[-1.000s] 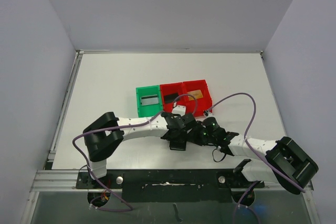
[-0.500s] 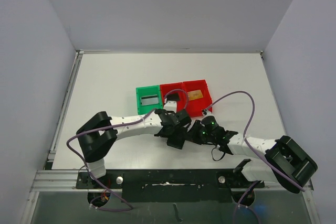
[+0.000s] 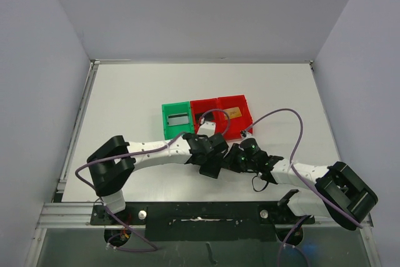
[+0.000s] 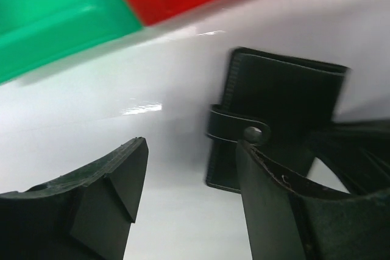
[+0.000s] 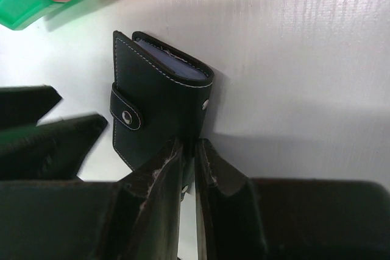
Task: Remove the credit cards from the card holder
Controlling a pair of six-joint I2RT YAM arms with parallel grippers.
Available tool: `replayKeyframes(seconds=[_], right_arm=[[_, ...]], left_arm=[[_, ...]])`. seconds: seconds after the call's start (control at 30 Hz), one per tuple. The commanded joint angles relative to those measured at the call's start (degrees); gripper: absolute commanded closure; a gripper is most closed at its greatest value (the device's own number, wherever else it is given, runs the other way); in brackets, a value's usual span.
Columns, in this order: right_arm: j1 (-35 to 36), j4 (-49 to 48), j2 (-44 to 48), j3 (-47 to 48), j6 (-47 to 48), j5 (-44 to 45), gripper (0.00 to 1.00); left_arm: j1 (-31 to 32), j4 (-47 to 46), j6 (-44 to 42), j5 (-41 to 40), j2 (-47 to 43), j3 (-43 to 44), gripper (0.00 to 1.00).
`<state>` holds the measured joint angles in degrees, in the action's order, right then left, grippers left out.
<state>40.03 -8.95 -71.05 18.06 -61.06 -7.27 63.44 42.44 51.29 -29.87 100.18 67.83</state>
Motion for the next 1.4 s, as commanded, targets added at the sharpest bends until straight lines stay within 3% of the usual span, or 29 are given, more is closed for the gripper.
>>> replayKeyframes(seconds=[0.0, 0.4, 0.57, 0.83, 1.07, 1.37], right_arm=[[-0.5, 1.6, 0.0, 0.9, 1.5, -0.1, 0.88], [-1.1, 1.4, 1.6, -0.7, 0.6, -0.6, 0.88], [-1.3, 2.6, 2.8, -1.4, -0.1, 0.2, 0.88], [-2.8, 5.3, 6.0, -2.0, 0.4, 1.7, 0.89], [-3.1, 5.2, 6.1, -2.3, 0.7, 1.2, 0.89], [-3.3, -4.7, 3.0, -1.3, 0.6, -3.8, 0.69]], left_arm=[[1.2, -8.9, -5.6, 5.9, 1.1, 2.7, 0.41], [1.1, -9.6, -9.0, 7.2, 7.7, 5.6, 0.37], [0.9, 0.8, -6.5, 0.8, 10.7, 8.0, 0.4], [-2.3, -0.2, -3.6, 0.0, 4.1, 0.7, 0.47], [-2.7, 0.0, -3.7, -1.3, 3.1, 0.6, 0.49], [-2.4, -10.6, -7.8, 11.2, 1.6, -2.9, 0.67]])
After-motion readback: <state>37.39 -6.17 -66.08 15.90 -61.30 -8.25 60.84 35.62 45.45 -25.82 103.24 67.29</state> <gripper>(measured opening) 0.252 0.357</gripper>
